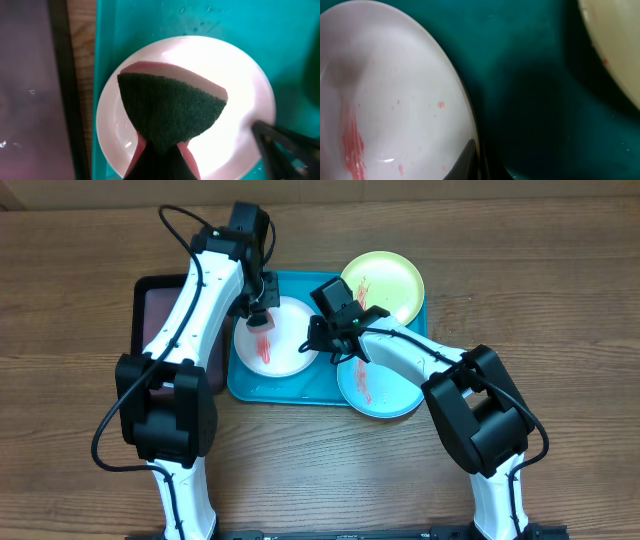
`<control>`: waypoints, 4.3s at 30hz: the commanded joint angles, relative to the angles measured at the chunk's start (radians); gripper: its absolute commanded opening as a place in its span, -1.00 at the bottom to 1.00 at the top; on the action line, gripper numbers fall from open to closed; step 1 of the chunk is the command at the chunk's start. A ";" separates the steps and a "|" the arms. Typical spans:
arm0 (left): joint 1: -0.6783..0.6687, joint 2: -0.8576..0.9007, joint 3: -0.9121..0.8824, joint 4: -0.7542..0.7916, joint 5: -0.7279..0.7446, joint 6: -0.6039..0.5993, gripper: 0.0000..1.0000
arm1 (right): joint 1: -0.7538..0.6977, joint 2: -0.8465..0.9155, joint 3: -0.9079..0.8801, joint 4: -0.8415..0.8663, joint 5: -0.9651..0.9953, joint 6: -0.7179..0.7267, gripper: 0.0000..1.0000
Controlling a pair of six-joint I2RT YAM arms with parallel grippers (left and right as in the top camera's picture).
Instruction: Clean dirty plates on tray and stack at the side
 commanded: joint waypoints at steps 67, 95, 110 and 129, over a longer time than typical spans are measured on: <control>-0.079 -0.029 -0.399 0.242 0.340 0.116 -0.92 | -0.032 0.013 0.011 -0.160 -0.256 0.041 -0.93; -0.043 0.043 -0.244 0.142 -0.141 -0.086 -0.92 | -0.028 0.013 0.011 -0.159 -0.254 0.049 -0.93; -0.121 0.108 -0.212 0.069 0.211 0.021 -0.92 | -0.028 0.013 0.011 -0.167 -0.256 0.049 -0.93; -0.105 0.156 -0.131 0.135 -0.439 -0.335 -0.92 | -0.028 0.013 0.011 -0.166 -0.252 0.048 -0.92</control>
